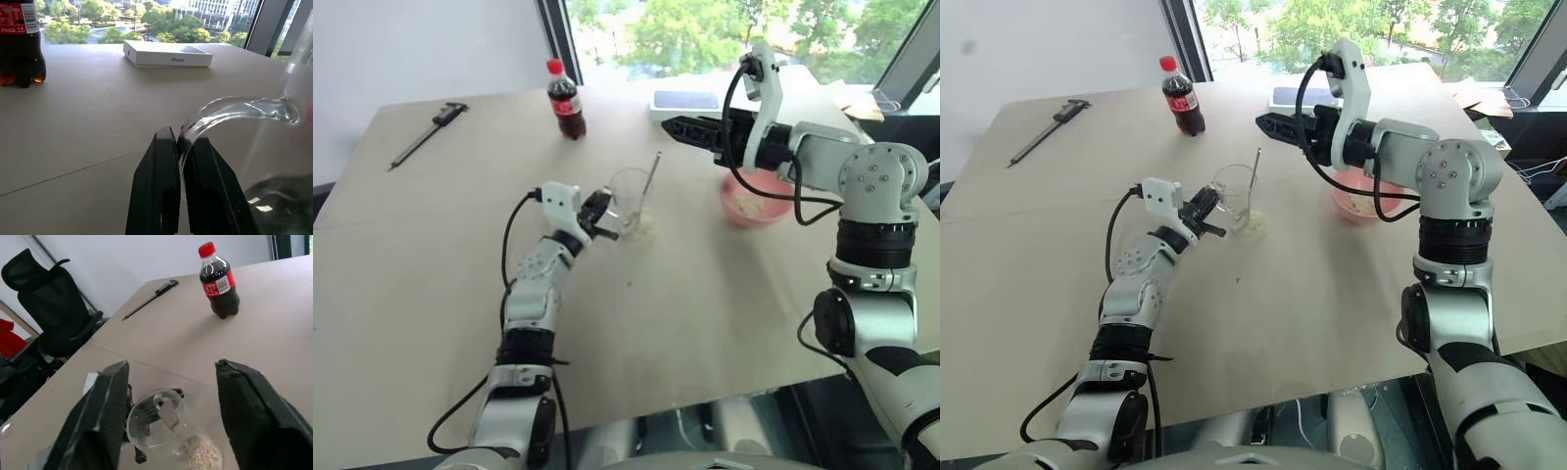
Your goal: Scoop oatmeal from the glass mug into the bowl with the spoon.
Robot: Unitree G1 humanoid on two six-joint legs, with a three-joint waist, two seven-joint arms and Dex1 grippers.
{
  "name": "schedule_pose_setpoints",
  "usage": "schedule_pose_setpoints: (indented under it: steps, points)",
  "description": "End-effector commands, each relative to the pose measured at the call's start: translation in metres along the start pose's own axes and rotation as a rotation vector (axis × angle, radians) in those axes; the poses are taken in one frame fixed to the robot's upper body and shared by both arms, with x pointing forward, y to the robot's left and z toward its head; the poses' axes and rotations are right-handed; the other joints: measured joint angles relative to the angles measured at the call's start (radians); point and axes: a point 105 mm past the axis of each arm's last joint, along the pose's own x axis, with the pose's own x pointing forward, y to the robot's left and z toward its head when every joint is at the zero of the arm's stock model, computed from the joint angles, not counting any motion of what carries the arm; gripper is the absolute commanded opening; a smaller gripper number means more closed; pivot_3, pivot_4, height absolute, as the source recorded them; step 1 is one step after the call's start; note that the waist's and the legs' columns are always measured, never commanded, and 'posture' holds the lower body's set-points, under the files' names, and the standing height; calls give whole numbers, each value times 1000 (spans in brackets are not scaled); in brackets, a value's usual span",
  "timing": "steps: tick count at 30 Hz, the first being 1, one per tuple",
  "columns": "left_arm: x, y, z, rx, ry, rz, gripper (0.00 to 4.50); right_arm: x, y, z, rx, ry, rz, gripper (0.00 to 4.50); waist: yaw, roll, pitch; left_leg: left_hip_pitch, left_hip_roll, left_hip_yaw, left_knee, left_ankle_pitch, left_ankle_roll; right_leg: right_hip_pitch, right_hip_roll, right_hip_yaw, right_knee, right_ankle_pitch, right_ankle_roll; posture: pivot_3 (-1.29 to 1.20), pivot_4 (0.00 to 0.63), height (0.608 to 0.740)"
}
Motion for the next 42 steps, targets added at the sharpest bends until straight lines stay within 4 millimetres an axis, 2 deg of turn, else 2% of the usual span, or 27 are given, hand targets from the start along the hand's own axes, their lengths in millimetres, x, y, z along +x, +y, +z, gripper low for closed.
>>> schedule_pose_setpoints:
  steps: [1, 6, 7, 10, 16, 23, 26, 29, 31, 33, 36, 37, 39, 42]
  points:
    - [-3, 3, 4, 8, -14, 11, 0, -3, 5, 23, -39, -96, 7, 2606, 0, 0, 0, 0, 0, 0, 0, 0, 0, 0, 0, 0, 0, 0, 0, 0, 150, 740]
    - [-2, 1, 7, 1, -28, 4, 0, -4, 3, 25, -46, -112, -6, 2606, 0, 0, 0, 0, 0, 0, 0, 0, 0, 0, 0, 0, 0, 0, 0, 0, 150, 740]
    - [-3, 1, 7, 0, -31, 1, 744, -4, 3, 25, -47, -115, -7, 2728, 0, 0, 0, 0, 0, 0, 0, 0, 0, 0, 0, 0, 0, 0, 0, 0, 150, 740]
    - [-4, 1, 8, 8, -34, -1, 1762, -4, 3, 26, -50, -120, -9, 2728, 0, 0, 0, 0, 0, 0, 0, 0, 0, 0, 0, 0, 0, 0, 0, 0, 150, 740]
    - [-8, 0, 11, 14, -49, 4, 1762, -5, 1, 25, -47, -122, -18, 2728, 0, 0, 0, 0, 0, 0, 0, 0, 0, 0, 0, 0, 0, 0, 0, 0, 150, 740]
    - [-26, -5, 13, 66, -22, -20, 1762, -11, -3, 25, -50, -139, -22, 2728, -1, 0, 0, 0, 0, 0, 0, 0, 0, 0, 0, 0, 0, 0, 0, 0, 150, 740]
    - [-39, -7, 21, 87, -32, -28, 1762, -22, -13, 27, -27, -207, -47, 2728, 1, 0, 0, 0, 0, 0, 0, 0, 0, 0, -1, 0, -1, 0, 0, 0, 150, 740]
    - [-62, -7, 44, 123, -108, -12, 1762, -42, -30, 24, -45, -280, -107, 2728, 5, 0, 0, -1, 0, -1, 0, 0, 0, 0, -1, 0, -1, 0, 0, 0, 150, 740]
    - [-78, -10, 53, 113, -134, 11, 1762, -54, -34, 14, -65, -293, -117, 2728, 6, 0, 0, -2, 0, -1, 0, 0, 0, 0, -4, -1, -2, 0, 0, 0, 150, 740]
    - [-96, -17, 51, 120, -103, 0, 1762, -66, -35, -1, -72, -307, -122, 2728, 6, 0, 0, -2, 0, -1, -1, -1, 1, 0, -5, -1, -3, 0, 0, 0, 150, 740]
    - [-123, -21, 43, 102, -44, 35, 1762, -84, -27, -39, -65, -247, -99, 2728, 6, 0, 0, -1, 1, 0, -1, -1, 1, 0, -4, 0, -2, 0, 0, 0, 150, 740]
    - [-129, -22, 40, 88, -28, 51, 2281, -89, -23, -52, -59, -214, -84, 2728, 8, 0, 0, 0, 1, 0, -1, -1, 1, 0, -4, 0, -2, 0, 0, 0, 150, 740]
    - [-150, -23, 28, 68, 31, 88, 2884, -103, -14, -85, -129, -123, -73, 3271, 12, 0, 0, 1, 1, 0, -1, -3, 4, 1, -3, 0, -2, 0, 0, 0, 150, 740]
    - [-175, -24, 14, 45, 104, 116, 4356, -122, -10, -122, -259, -32, -67, 4479, 18, 0, 0, 5, 1, 0, -1, -4, 7, 7, 0, -1, -3, -1, 0, 0, 150, 740]
